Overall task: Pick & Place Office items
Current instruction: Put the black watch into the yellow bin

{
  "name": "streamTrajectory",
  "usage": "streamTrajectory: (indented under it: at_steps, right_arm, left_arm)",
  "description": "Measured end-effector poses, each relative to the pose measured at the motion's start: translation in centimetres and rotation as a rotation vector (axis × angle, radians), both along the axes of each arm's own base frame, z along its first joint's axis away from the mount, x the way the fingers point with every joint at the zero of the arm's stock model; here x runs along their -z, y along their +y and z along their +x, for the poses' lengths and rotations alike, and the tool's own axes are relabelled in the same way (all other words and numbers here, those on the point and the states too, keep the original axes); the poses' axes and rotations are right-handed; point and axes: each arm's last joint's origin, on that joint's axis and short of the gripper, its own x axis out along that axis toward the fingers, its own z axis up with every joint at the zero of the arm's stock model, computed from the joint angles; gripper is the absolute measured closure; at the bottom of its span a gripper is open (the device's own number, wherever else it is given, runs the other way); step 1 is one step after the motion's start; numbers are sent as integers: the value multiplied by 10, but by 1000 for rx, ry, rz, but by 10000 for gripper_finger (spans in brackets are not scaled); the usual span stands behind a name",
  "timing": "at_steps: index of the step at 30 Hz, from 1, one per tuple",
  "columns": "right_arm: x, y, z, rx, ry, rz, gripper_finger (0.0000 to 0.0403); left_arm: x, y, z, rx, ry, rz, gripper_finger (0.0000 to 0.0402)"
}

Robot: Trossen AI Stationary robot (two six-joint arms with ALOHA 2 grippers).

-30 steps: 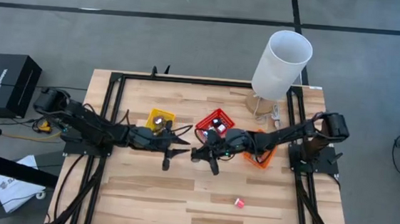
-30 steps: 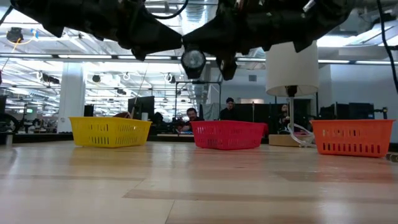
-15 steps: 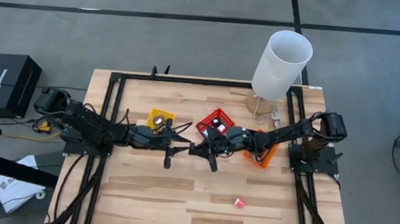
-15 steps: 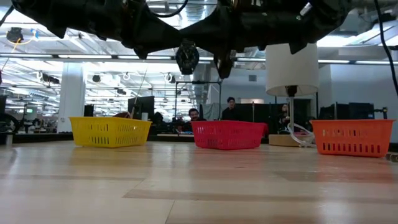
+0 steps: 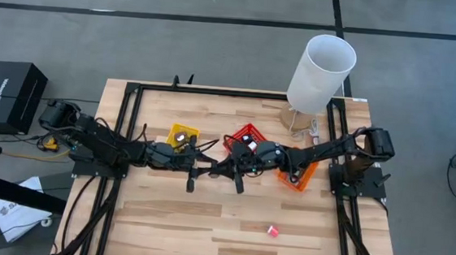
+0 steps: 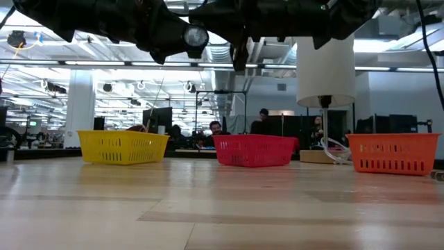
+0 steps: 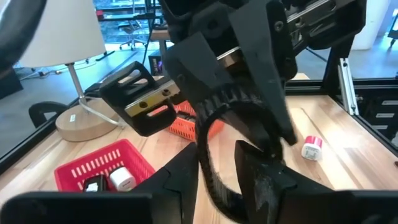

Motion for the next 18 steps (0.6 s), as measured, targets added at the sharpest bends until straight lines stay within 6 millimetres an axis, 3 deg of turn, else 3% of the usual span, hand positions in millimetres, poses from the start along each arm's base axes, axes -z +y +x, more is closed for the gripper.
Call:
streamTrajectory:
  at_steps: [9, 18]
  right_arm:
    - [4, -3, 0, 8, 52, -7, 388]
    - [13, -4, -2, 11, 132, -13, 341]
  left_arm:
    - [2, 0, 0, 2, 14, 3, 391]
    - [4, 1, -1, -13, 37, 10, 392]
